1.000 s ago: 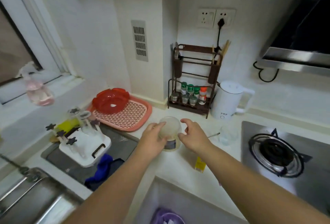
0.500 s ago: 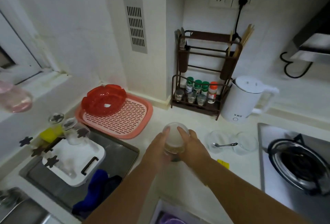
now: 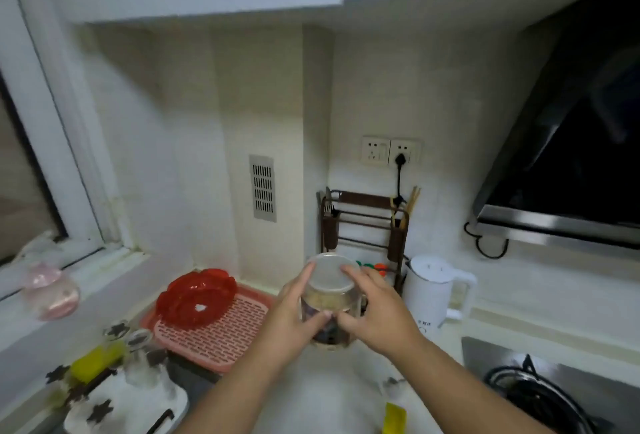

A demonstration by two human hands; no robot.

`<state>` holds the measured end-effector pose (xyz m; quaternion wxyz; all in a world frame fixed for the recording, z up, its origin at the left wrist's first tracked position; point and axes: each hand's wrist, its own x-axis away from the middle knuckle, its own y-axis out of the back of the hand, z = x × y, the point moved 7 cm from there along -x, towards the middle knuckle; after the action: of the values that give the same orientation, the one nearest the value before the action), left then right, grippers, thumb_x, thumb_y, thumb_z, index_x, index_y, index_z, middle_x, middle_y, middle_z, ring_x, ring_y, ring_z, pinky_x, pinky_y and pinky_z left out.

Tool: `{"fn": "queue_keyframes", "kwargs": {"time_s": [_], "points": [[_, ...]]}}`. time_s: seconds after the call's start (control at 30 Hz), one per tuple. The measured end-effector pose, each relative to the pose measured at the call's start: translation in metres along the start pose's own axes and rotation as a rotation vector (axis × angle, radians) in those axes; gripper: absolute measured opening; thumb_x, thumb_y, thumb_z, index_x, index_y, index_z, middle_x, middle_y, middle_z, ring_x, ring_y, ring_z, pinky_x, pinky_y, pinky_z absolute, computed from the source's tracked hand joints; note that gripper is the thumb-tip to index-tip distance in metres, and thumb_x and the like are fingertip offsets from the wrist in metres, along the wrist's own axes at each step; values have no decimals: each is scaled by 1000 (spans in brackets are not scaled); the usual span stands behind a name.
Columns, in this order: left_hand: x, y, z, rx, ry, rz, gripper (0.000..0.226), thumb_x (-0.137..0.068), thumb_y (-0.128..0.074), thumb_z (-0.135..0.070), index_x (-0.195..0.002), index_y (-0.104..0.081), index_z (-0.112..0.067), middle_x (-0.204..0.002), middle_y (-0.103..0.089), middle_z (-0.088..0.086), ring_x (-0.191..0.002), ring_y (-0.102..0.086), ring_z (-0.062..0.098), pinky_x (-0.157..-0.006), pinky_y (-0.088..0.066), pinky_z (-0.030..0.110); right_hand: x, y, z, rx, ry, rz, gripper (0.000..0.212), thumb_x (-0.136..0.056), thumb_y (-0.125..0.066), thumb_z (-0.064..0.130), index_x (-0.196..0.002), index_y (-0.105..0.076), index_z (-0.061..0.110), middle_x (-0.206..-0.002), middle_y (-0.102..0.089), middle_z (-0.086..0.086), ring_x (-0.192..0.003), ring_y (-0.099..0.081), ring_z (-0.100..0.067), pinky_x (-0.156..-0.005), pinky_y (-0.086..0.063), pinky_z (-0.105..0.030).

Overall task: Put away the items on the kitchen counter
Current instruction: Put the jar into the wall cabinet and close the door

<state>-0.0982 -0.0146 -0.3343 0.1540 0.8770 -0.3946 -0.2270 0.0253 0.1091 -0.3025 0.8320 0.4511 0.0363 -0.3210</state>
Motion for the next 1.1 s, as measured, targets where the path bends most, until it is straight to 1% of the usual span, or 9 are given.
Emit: {"fn": "queue_keyframes", "kwargs": {"time_s": [0.1, 0.2, 0.3, 0.37, 0.5, 0.63, 0.77, 0.97, 1.1], "points": [[-10, 33, -94, 103, -93, -56, 87, -88, -76, -19, -150, -24, -51, -142, -39, -25, -108, -42, -33, -90, -37, -3, -13, 76, 51, -31, 64, -117, 80, -75, -72, 53, -147, -39, 44, -138, -46, 22, -122, -49, -1, -101, -46, -22], [-18, 57, -183, 138, -189, -42, 84, -93, -69, -26, -151, -16, -56, -131, -40, -34, -99, -45, -30, -81, -46, 2, -18, 150, 101, -55, 128, -258, 81, -76, -72, 53, -148, -36, 45, -140, -46, 19, -121, -51, -2, -96, -46, -22], [-22, 79, -262, 161, -336, -49, 81, -94, -68, -30, -147, -18, -64, -140, -49, -25, -116, -52, -13, -101, -51, 26, -19, 216, 143, -48, 197, -395, 87, -77, -69, 58, -153, -29, 40, -149, -44, 12, -131, -49, -9, -104, -48, -34], [-22, 91, -301, 145, -390, -57, 78, -95, -66, -35, -145, -16, -68, -128, -49, -37, -114, -55, -12, -101, -51, 30, -18, 247, 165, -44, 235, -456, 88, -81, -67, 60, -155, -24, 40, -154, -41, 11, -136, -45, -10, -108, -47, -39], [-18, 114, -376, 78, -503, -128, 72, -97, -60, -40, -148, -14, -64, -96, -52, -45, -92, -57, -24, -90, -53, 22, -15, 303, 206, -63, 332, -545, 81, -89, -60, 58, -156, -16, 45, -161, -32, 13, -145, -34, -8, -115, -40, -41], [-30, 130, -420, 124, -545, -144, 70, -101, -56, -35, -151, -13, -59, -104, -59, -28, -92, -67, -6, -78, -56, 16, -31, 337, 235, -60, 367, -594, 80, -92, -57, 59, -158, -15, 41, -162, -31, 11, -146, -32, -10, -116, -39, -44], [-58, 145, -444, 139, -581, -161, 71, -100, -58, -33, -152, -16, -56, -107, -67, -11, -92, -70, -1, -85, -57, 22, -56, 359, 249, -62, 372, -635, 79, -94, -57, 54, -159, -14, 38, -161, -32, 9, -143, -35, -7, -112, -38, -33], [-114, 160, -468, 180, -658, -120, 72, -101, -59, -25, -155, -18, -48, -104, -61, -32, -103, -68, -1, -95, -55, 26, -103, 383, 258, -36, 367, -700, 80, -94, -57, 54, -159, -13, 38, -163, -30, 7, -145, -36, -14, -115, -38, -42], [-149, 171, -477, 179, -665, -127, 71, -101, -57, -27, -155, -17, -49, -75, -67, -29, -73, -67, -8, -78, -55, 21, -133, 395, 263, -10, 353, -741, 79, -95, -56, 52, -159, -14, 36, -163, -30, 5, -143, -40, -16, -112, -39, -38]]}}
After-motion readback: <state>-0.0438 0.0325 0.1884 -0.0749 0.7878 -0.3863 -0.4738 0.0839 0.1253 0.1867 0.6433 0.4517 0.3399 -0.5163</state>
